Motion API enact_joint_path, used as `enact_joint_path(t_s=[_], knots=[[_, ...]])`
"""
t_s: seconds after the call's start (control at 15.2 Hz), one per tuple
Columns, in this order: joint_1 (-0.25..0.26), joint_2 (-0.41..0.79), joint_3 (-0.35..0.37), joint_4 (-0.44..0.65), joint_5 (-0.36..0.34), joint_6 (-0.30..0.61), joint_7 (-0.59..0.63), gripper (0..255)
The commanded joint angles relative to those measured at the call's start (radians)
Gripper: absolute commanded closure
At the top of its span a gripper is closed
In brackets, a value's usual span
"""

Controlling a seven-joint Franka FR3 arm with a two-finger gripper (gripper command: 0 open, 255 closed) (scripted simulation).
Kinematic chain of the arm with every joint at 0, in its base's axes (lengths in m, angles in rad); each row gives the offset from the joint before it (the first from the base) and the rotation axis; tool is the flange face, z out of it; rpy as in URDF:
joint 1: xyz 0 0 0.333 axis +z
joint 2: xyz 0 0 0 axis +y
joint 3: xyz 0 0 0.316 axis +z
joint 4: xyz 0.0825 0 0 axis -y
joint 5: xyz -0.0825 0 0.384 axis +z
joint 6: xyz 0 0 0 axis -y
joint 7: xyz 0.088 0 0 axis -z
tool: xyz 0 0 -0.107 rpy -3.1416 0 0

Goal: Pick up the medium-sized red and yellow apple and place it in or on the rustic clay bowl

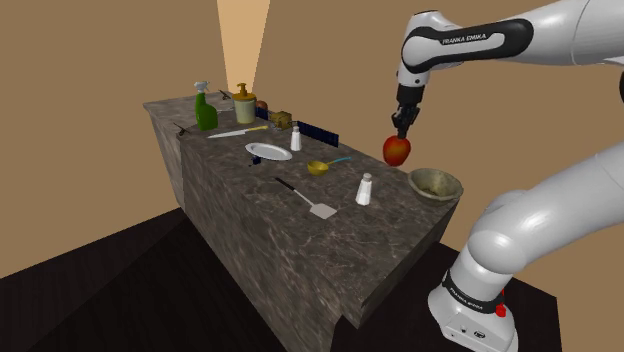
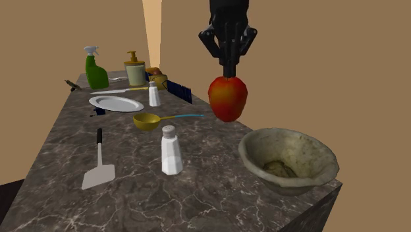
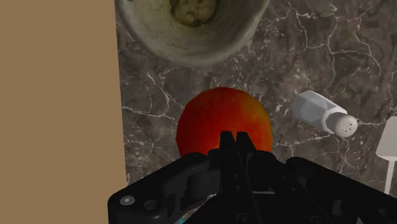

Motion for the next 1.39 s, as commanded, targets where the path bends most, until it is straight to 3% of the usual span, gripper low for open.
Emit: enact_joint_path(t_s=[0.0,0.86,1.32], knots=[[0.0,-0.002,0.003,0.024,0.001,-0.026,-0.002,255],[0.008,0.018,0.018,0.207,0.017,-0.19,-0.017,255],[-0.04,-0.154,-0.001,0.192,-0.043,-0.334,-0.091,255]])
